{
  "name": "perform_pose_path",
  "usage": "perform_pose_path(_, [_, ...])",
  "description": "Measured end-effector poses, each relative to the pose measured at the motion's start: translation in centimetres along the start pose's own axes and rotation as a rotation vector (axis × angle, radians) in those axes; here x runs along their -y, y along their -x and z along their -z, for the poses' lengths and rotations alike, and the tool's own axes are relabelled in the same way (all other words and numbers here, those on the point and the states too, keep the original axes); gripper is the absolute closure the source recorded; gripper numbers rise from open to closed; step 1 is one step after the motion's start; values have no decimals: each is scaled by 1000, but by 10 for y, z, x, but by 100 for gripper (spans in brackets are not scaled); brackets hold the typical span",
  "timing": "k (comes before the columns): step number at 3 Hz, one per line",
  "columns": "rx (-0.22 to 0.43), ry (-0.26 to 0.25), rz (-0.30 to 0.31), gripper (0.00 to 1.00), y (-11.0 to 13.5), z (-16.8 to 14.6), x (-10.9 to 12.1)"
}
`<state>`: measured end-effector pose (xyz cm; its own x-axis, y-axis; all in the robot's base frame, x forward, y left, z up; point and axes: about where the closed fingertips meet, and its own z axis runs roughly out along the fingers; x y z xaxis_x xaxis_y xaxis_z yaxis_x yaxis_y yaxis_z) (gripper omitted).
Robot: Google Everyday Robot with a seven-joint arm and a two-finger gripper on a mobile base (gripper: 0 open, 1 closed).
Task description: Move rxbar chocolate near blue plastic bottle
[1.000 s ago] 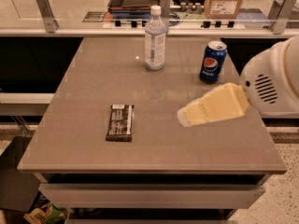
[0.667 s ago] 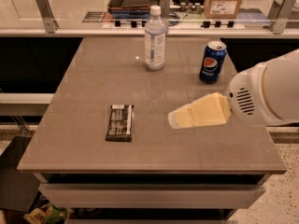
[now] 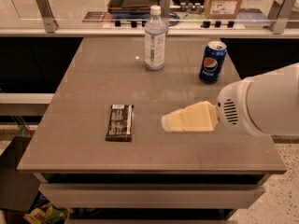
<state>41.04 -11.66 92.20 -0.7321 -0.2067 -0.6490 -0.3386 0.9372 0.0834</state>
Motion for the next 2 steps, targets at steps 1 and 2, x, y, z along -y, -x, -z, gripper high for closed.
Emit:
perform_pose_path(1, [9,-4,-54,0,-10,-4,-14])
perform_pose_path(2, [39,-10,-85,0,-11,-13,-42])
